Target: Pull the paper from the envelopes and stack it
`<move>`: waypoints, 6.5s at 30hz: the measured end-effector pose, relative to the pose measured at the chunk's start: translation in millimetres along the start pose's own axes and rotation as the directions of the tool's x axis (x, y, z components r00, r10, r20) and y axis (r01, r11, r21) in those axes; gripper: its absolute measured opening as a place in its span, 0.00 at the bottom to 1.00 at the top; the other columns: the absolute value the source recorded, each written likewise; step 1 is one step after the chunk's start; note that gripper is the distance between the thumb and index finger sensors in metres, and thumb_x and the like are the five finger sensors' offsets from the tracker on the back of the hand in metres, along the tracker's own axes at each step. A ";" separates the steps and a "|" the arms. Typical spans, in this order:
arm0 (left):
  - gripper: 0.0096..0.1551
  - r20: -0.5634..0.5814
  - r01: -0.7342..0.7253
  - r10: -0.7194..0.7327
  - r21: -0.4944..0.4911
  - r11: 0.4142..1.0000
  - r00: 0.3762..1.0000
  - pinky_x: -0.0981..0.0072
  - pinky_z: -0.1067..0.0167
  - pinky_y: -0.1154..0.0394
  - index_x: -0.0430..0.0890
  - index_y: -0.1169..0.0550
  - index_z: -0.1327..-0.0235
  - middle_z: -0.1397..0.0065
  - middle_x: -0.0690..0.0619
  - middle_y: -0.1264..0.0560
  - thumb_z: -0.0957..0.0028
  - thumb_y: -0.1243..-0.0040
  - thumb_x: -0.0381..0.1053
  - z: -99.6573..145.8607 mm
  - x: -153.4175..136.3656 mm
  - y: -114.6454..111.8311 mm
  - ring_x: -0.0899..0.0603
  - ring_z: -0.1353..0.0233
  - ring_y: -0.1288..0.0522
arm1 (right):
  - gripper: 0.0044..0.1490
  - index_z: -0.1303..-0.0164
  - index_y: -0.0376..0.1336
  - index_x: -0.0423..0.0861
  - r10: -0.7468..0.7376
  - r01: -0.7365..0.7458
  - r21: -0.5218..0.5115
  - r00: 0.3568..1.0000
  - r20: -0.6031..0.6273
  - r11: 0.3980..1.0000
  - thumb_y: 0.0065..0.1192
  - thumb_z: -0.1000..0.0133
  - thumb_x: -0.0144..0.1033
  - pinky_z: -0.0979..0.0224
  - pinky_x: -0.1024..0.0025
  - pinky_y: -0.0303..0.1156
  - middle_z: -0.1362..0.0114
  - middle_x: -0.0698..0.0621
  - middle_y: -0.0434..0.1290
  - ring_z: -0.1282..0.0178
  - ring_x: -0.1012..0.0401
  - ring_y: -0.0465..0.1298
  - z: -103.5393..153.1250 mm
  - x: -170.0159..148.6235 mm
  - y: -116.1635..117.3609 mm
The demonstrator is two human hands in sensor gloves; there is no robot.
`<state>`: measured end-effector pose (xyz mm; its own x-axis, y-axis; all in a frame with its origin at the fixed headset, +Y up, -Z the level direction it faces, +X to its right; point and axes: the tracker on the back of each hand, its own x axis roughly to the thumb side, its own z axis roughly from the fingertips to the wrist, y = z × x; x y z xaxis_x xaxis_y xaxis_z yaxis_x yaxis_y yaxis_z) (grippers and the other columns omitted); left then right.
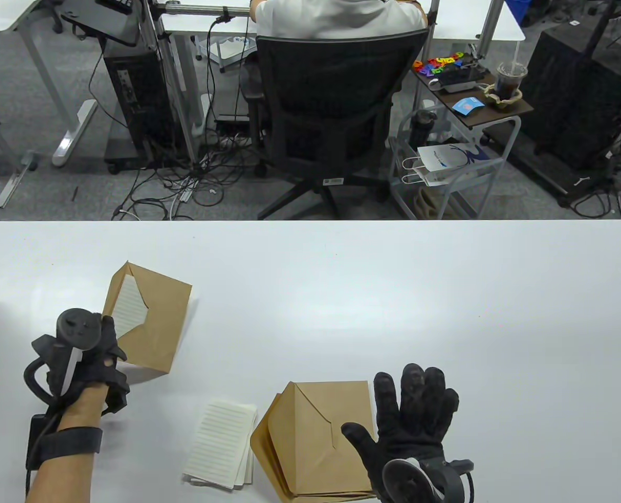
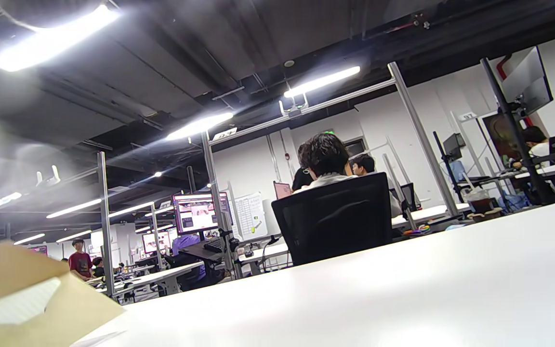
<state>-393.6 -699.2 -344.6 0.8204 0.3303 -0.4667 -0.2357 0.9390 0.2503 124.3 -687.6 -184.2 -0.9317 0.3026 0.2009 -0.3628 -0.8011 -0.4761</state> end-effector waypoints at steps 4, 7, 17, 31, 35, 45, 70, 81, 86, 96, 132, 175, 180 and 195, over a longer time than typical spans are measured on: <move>0.28 0.105 -0.176 0.174 0.006 0.984 0.979 0.43 0.42 0.20 0.48 0.14 0.43 0.44 0.50 0.12 0.48 0.39 0.62 25.7 9.5 23.3 0.40 0.46 0.10 | 0.58 0.20 0.34 0.62 0.007 -0.006 0.021 1.000 -0.022 1.000 0.52 0.56 0.70 0.23 0.31 0.32 0.14 0.51 0.28 0.14 0.39 0.32 -2.2 -2.8 3.7; 0.28 0.182 -0.314 0.311 -0.017 0.949 0.933 0.45 0.44 0.18 0.47 0.15 0.43 0.47 0.51 0.11 0.47 0.39 0.62 50.4 16.0 33.8 0.41 0.48 0.09 | 0.58 0.20 0.35 0.62 0.009 -0.008 0.036 0.999 -0.033 0.999 0.52 0.56 0.70 0.23 0.31 0.33 0.14 0.52 0.28 0.14 0.39 0.33 -3.6 -4.1 6.0; 0.28 0.294 -0.640 0.691 -0.260 0.723 0.661 0.47 0.45 0.17 0.45 0.15 0.43 0.49 0.52 0.10 0.46 0.38 0.61 125.8 40.2 35.1 0.43 0.51 0.08 | 0.58 0.20 0.35 0.62 -0.057 0.064 0.124 0.996 -0.064 0.990 0.50 0.56 0.71 0.22 0.31 0.37 0.14 0.50 0.30 0.14 0.39 0.36 -6.9 -7.0 17.3; 0.28 0.263 -0.610 0.819 -0.561 0.560 0.510 0.47 0.43 0.18 0.45 0.16 0.41 0.47 0.53 0.11 0.45 0.39 0.62 185.0 90.1 -7.7 0.43 0.49 0.08 | 0.62 0.20 0.36 0.53 -0.371 0.394 0.227 0.918 -0.140 0.890 0.45 0.59 0.74 0.22 0.37 0.61 0.14 0.43 0.47 0.15 0.41 0.58 -10.5 -13.2 21.1; 0.29 0.265 -0.590 0.829 -0.598 0.542 0.493 0.47 0.42 0.18 0.46 0.17 0.41 0.46 0.53 0.11 0.45 0.40 0.62 190.7 95.2 -16.0 0.43 0.47 0.09 | 0.63 0.21 0.39 0.48 -0.527 0.576 0.284 0.817 -0.234 0.767 0.44 0.60 0.73 0.25 0.40 0.66 0.16 0.41 0.53 0.19 0.43 0.66 -11.6 -17.4 28.5; 0.29 0.283 -0.572 0.825 -0.610 0.549 0.490 0.47 0.41 0.19 0.46 0.17 0.40 0.46 0.52 0.11 0.45 0.40 0.62 201.9 94.8 -21.9 0.44 0.47 0.09 | 0.54 0.25 0.53 0.46 -0.702 0.773 0.265 0.634 -0.324 0.576 0.48 0.56 0.69 0.38 0.51 0.78 0.27 0.44 0.71 0.37 0.49 0.83 -12.1 -24.2 40.0; 0.29 0.005 -0.576 0.968 -0.803 0.153 0.249 0.47 0.39 0.19 0.48 0.18 0.39 0.44 0.55 0.12 0.44 0.41 0.63 212.4 95.1 -29.8 0.44 0.45 0.10 | 0.45 0.32 0.62 0.44 -0.637 0.770 0.257 0.631 -0.443 0.584 0.57 0.53 0.61 0.46 0.54 0.82 0.38 0.46 0.81 0.49 0.52 0.88 -9.2 -28.1 53.8; 0.29 -0.001 -0.588 0.963 -0.792 0.163 0.269 0.47 0.39 0.20 0.48 0.18 0.38 0.43 0.54 0.12 0.44 0.41 0.63 206.4 90.3 -36.1 0.44 0.45 0.10 | 0.29 0.47 0.73 0.48 -0.713 0.866 0.129 0.475 -0.516 0.484 0.72 0.56 0.49 0.45 0.54 0.82 0.54 0.53 0.89 0.59 0.58 0.91 -11.5 -38.8 53.6; 0.30 0.042 -0.593 0.918 -0.752 0.288 0.393 0.44 0.40 0.21 0.48 0.19 0.36 0.41 0.50 0.14 0.44 0.40 0.63 196.1 84.2 -35.2 0.40 0.43 0.11 | 0.26 0.49 0.75 0.47 -0.712 0.857 0.089 0.475 -0.518 0.507 0.72 0.55 0.46 0.46 0.54 0.82 0.56 0.52 0.89 0.61 0.57 0.91 -11.0 -41.0 51.2; 0.36 0.453 -0.632 0.805 -0.507 0.586 0.383 0.46 0.41 0.20 0.46 0.26 0.29 0.32 0.49 0.21 0.44 0.42 0.66 201.1 78.8 18.3 0.41 0.41 0.13 | 0.25 0.48 0.74 0.47 -0.681 0.812 0.059 0.523 -0.512 0.580 0.70 0.53 0.44 0.44 0.53 0.81 0.54 0.51 0.88 0.59 0.56 0.90 -10.3 -44.5 48.2; 0.51 0.030 -0.464 0.896 -0.848 0.258 0.443 0.62 0.57 0.13 0.44 0.47 0.20 0.24 0.48 0.32 0.45 0.37 0.63 230.5 105.6 -44.3 0.47 0.51 0.10 | 0.26 0.45 0.66 0.52 -0.892 0.897 0.314 0.389 -0.230 0.310 0.56 0.54 0.39 0.31 0.44 0.74 0.35 0.48 0.78 0.38 0.51 0.85 -10.6 -6.0 35.8; 0.28 0.128 -0.135 0.376 -0.789 0.600 0.918 0.59 0.72 0.13 0.42 0.16 0.41 0.56 0.48 0.12 0.53 0.24 0.52 137.6 29.2 -58.0 0.48 0.70 0.09 | 0.25 0.46 0.71 0.42 -0.610 0.687 0.045 0.672 -0.421 0.726 0.67 0.51 0.39 0.52 0.51 0.83 0.55 0.44 0.86 0.64 0.53 0.91 -18.5 -53.3 13.3; 0.32 0.183 -0.046 0.265 -0.738 0.673 0.947 0.56 0.69 0.13 0.41 0.17 0.39 0.51 0.47 0.13 0.53 0.23 0.55 142.3 29.7 -57.5 0.46 0.66 0.09 | 0.25 0.47 0.71 0.42 -0.576 0.674 0.077 0.679 -0.455 0.734 0.68 0.51 0.38 0.53 0.51 0.83 0.55 0.43 0.86 0.65 0.53 0.91 -19.6 -55.4 17.0; 0.64 0.500 0.078 -0.116 0.096 0.992 0.858 0.21 0.30 0.54 0.54 0.55 0.15 0.14 0.48 0.60 0.56 0.47 0.84 123.2 14.8 1.3 0.24 0.17 0.62 | 0.25 0.47 0.73 0.42 -0.395 0.609 0.256 0.724 -0.565 0.750 0.69 0.53 0.38 0.53 0.50 0.83 0.57 0.44 0.87 0.67 0.53 0.91 -21.9 -60.4 40.0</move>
<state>-317.6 -704.9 -246.7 0.9919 0.1270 -0.0059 -0.1196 0.9484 0.2937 165.7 -726.6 -234.1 -0.5408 0.8277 -0.1498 -0.8357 -0.5489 -0.0159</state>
